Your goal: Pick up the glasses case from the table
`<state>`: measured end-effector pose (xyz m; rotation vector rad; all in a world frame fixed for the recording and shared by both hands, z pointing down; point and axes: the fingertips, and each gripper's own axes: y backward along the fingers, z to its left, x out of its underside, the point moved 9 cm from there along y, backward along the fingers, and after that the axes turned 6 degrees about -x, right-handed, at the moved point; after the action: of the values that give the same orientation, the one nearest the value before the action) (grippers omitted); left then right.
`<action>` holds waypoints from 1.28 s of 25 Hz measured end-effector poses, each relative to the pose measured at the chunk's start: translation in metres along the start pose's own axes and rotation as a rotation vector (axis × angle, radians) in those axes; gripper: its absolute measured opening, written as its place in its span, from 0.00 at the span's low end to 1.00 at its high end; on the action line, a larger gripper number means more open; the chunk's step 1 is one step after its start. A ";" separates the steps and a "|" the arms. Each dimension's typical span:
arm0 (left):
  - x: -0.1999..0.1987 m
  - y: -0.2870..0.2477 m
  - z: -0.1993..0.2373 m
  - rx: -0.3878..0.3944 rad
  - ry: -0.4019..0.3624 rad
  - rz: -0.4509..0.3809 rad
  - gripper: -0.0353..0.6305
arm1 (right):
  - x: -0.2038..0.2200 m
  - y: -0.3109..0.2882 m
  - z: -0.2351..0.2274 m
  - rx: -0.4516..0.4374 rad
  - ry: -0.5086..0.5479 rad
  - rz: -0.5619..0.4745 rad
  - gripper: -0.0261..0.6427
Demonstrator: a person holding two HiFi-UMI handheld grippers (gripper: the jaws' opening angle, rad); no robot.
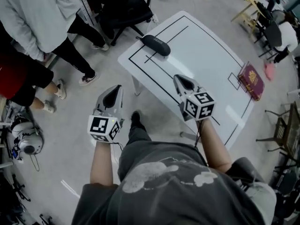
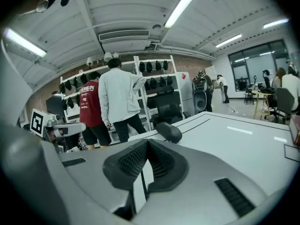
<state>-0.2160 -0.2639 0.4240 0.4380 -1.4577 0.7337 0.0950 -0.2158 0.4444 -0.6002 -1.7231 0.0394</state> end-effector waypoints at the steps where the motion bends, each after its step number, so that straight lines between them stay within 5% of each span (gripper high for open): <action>1: -0.003 -0.011 0.007 0.025 -0.006 0.006 0.06 | -0.003 -0.006 -0.002 0.016 -0.008 -0.002 0.04; 10: -0.032 -0.114 0.045 0.280 -0.093 0.060 0.06 | -0.032 -0.032 -0.021 0.204 -0.083 -0.056 0.04; 20: -0.039 -0.222 0.033 0.553 -0.320 0.136 0.07 | -0.035 -0.032 -0.047 0.411 -0.164 -0.092 0.04; 24: -0.033 -0.256 0.025 0.652 -0.417 0.161 0.29 | -0.032 -0.026 -0.055 0.487 -0.187 -0.106 0.04; 29: -0.016 -0.293 0.007 0.735 -0.656 0.251 0.54 | -0.022 -0.018 -0.062 0.564 -0.221 -0.108 0.04; 32: -0.002 -0.311 -0.003 0.790 -0.784 0.319 0.59 | -0.013 -0.015 -0.064 0.590 -0.242 -0.095 0.04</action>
<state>-0.0012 -0.4845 0.4719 1.2141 -1.9449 1.5162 0.1499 -0.2530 0.4535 -0.0757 -1.8519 0.5523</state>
